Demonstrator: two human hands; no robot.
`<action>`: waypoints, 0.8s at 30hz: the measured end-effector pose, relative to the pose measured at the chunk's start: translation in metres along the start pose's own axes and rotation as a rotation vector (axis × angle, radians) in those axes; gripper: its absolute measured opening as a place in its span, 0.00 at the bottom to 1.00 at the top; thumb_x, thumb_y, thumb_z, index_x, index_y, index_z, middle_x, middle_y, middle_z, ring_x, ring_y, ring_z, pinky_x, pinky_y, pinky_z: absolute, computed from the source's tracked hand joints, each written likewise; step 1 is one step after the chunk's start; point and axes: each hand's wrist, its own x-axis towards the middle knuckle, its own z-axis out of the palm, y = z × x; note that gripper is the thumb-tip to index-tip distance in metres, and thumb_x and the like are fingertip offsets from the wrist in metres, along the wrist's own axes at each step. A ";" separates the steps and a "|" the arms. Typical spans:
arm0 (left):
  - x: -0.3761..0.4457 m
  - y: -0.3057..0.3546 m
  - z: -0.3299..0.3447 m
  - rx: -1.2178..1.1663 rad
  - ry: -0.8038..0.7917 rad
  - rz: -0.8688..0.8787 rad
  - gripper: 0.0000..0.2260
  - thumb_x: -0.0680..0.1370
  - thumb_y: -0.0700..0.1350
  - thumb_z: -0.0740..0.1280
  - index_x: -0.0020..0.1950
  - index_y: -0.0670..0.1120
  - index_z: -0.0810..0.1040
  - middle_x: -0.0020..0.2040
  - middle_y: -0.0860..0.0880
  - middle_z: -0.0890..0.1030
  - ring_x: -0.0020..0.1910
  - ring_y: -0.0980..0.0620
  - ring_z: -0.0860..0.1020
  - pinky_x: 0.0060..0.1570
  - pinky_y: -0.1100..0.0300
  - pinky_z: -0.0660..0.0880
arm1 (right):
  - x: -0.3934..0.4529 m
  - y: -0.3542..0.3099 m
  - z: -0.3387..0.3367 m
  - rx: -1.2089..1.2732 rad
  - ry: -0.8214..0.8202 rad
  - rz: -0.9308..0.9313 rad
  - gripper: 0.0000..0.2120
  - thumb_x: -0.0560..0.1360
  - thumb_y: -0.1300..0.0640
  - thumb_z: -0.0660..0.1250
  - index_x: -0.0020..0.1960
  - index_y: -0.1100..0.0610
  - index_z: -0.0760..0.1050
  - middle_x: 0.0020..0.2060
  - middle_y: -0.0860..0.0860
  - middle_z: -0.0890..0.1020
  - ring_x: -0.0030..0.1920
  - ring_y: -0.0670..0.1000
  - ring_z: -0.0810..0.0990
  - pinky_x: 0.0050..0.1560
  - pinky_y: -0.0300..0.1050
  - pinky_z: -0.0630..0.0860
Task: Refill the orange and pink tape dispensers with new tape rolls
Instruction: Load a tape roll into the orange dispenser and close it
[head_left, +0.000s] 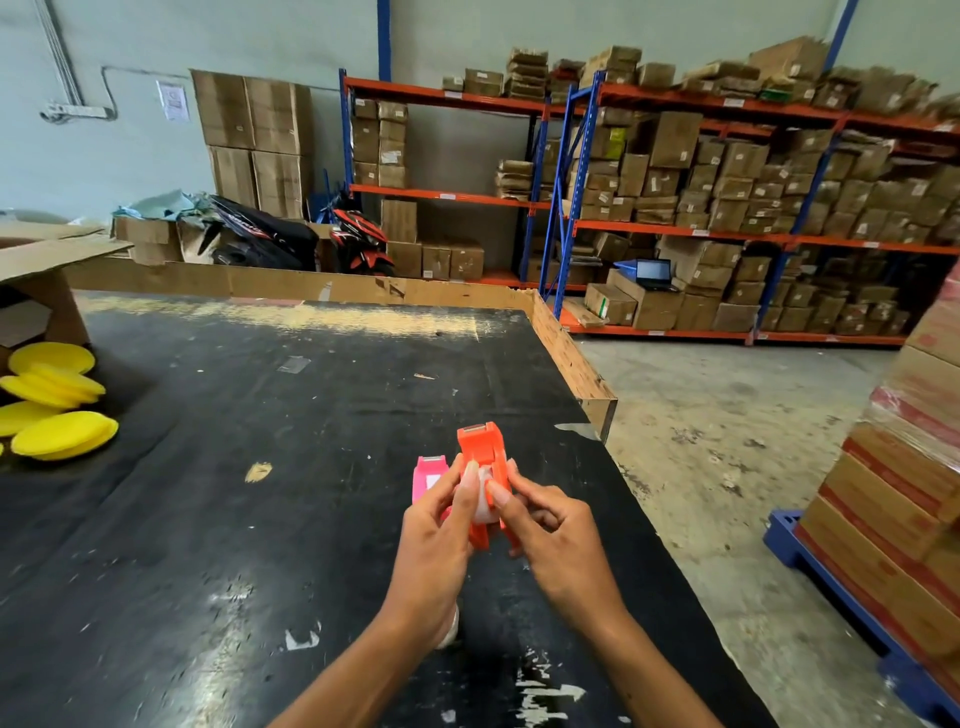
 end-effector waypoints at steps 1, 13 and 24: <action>-0.001 0.000 0.001 0.009 -0.001 0.014 0.14 0.81 0.45 0.60 0.62 0.43 0.79 0.56 0.44 0.85 0.53 0.49 0.84 0.45 0.63 0.80 | -0.002 -0.003 0.001 0.007 0.009 -0.001 0.06 0.67 0.44 0.68 0.40 0.31 0.80 0.46 0.64 0.79 0.34 0.43 0.76 0.35 0.35 0.76; 0.005 0.017 -0.004 0.134 -0.096 0.086 0.15 0.79 0.47 0.62 0.64 0.54 0.77 0.58 0.50 0.84 0.60 0.52 0.81 0.58 0.56 0.77 | 0.002 0.001 -0.004 -0.151 0.004 -0.141 0.10 0.72 0.45 0.67 0.51 0.33 0.77 0.45 0.54 0.81 0.44 0.51 0.81 0.51 0.53 0.80; 0.003 0.024 -0.005 0.090 -0.191 0.082 0.15 0.79 0.45 0.60 0.64 0.54 0.76 0.54 0.50 0.86 0.54 0.52 0.84 0.45 0.64 0.80 | 0.015 -0.015 -0.024 -0.217 -0.199 -0.110 0.32 0.74 0.48 0.66 0.73 0.41 0.56 0.46 0.55 0.75 0.42 0.45 0.74 0.50 0.39 0.79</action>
